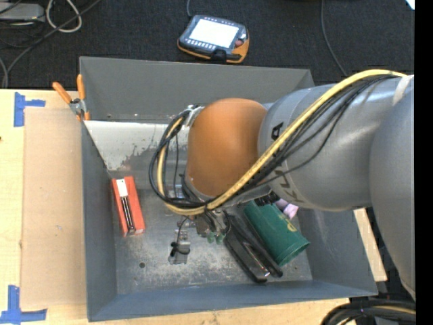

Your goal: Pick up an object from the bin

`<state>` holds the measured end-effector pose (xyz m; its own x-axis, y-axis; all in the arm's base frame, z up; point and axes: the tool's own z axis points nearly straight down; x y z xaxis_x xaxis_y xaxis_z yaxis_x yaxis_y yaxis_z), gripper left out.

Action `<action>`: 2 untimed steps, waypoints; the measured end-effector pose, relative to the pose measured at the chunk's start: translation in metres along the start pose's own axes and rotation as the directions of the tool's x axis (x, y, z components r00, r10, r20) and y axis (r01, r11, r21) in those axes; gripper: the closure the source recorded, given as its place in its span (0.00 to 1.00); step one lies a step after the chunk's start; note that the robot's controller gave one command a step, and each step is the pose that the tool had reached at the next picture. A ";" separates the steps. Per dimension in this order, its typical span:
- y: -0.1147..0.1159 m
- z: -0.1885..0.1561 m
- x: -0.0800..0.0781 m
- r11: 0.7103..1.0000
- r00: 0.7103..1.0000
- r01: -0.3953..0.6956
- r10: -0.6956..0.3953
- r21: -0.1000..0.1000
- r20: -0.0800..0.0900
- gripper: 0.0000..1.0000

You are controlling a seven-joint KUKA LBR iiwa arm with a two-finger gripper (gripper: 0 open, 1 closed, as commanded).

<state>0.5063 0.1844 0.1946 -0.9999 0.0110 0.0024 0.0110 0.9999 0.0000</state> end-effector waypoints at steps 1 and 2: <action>0.000 0.000 0.000 1.000 1.000 0.000 0.000 0.000 0.000 0.00; -0.031 0.024 -0.100 0.994 0.994 0.112 -0.112 0.000 0.003 0.00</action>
Offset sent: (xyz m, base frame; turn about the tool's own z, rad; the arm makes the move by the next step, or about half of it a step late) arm 0.1131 -0.0382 -0.0287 -0.1239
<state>0.6057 0.1519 0.1706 -0.9949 -0.1007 -0.0008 -0.1007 0.9949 0.0004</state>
